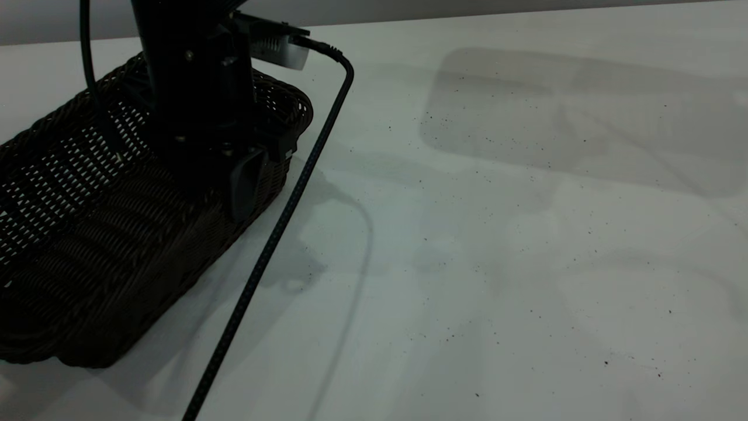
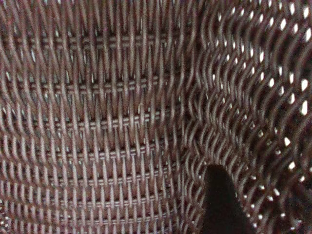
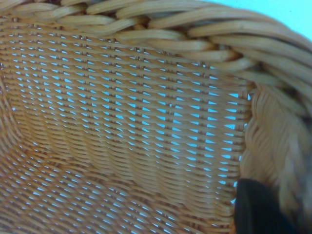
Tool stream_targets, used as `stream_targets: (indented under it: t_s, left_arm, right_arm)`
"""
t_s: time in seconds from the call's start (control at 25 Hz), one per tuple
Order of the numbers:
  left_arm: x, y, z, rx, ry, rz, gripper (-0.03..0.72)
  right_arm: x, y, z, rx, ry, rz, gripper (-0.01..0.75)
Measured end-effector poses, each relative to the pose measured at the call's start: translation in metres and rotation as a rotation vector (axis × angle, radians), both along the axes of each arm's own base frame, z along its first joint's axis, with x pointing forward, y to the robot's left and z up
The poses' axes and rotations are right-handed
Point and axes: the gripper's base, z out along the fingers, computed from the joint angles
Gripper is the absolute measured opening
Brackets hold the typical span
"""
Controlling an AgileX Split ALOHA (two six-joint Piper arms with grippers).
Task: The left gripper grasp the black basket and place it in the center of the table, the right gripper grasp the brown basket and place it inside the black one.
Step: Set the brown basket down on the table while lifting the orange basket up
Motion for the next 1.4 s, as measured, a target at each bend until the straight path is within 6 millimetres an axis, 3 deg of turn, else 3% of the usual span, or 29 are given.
stream_targets:
  t_s: [0.12, 0.2, 0.56, 1.16, 1.4]
  left_arm:
    - [0.0, 0.0, 0.0, -0.004, 0.009, -0.04, 0.197]
    - [-0.002, 0.001, 0.001, 0.002, 0.026, -0.074, 0.158]
    - [-0.008, -0.006, 0.001, -0.032, 0.08, -0.251, 0.158]
    - [-0.066, -0.088, 0.001, -0.14, 0.086, -0.971, 0.158]
    - [-0.087, -0.106, 0.001, -0.141, 0.106, -1.071, 0.158]
  right_arm:
    - [0.0, 0.0, 0.0, 0.0, 0.0, 0.0, 0.114]
    - [0.0, 0.0, 0.0, 0.0, 0.0, 0.0, 0.114]
    - [0.0, 0.0, 0.0, -0.001, -0.004, -0.002, 0.114]
    - [0.0, 0.0, 0.0, -0.001, -0.004, -0.003, 0.114]
    - [0.0, 0.0, 0.0, -0.001, -0.004, -0.003, 0.114]
